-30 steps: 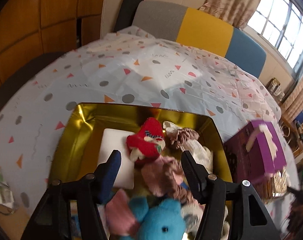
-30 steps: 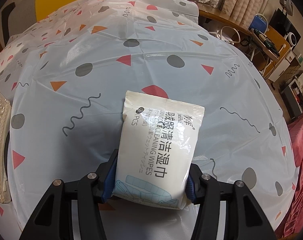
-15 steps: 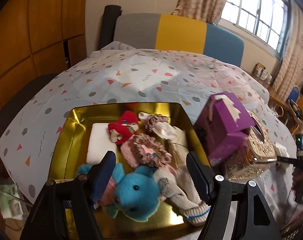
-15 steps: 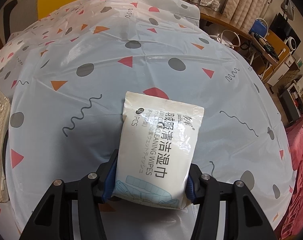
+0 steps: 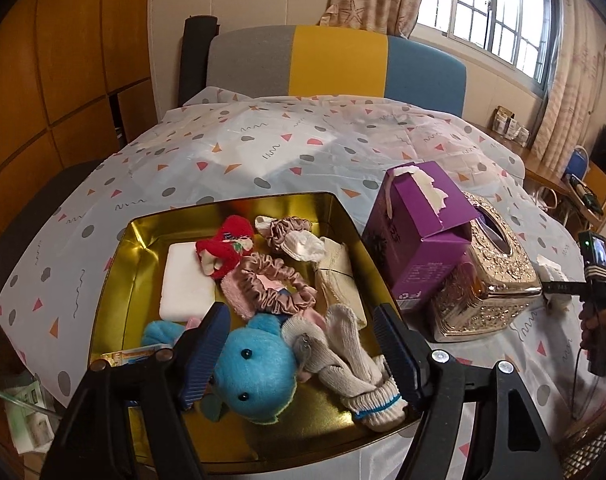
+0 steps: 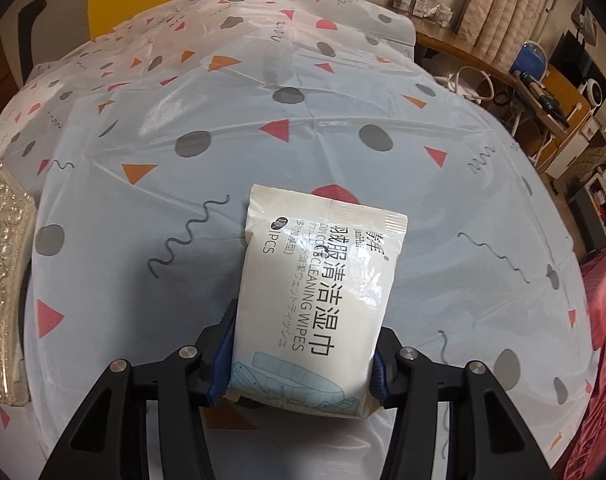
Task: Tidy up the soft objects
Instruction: 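Carry the white wipes pack over the gold tray and release it with the right tool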
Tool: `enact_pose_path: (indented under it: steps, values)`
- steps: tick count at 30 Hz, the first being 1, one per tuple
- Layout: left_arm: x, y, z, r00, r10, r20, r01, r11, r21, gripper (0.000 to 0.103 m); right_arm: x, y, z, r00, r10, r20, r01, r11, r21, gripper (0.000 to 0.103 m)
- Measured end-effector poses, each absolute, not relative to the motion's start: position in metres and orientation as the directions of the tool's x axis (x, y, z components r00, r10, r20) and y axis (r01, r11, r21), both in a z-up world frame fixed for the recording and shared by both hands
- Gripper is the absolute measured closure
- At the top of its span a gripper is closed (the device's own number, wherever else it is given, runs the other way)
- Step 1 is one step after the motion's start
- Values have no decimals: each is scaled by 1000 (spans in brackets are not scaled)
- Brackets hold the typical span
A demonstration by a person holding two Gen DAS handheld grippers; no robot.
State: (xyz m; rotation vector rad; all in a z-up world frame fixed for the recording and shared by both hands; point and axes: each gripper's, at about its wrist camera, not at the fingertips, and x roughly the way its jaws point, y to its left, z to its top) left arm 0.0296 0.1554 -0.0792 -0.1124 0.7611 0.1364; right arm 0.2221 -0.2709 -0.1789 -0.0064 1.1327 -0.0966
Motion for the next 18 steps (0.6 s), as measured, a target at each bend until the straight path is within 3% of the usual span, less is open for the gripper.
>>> enact_pose_path:
  steps: [10, 18]
  values:
    - [22, 155, -77, 722, 57, -689, -135, 989, -59, 28, 231, -245, -163, 428, -15, -904, 100, 995, 31, 50]
    - [17, 158, -78, 719, 47, -694, -130, 989, -68, 28, 253, -187, -118, 506, 39, -862, -16, 999, 36, 50]
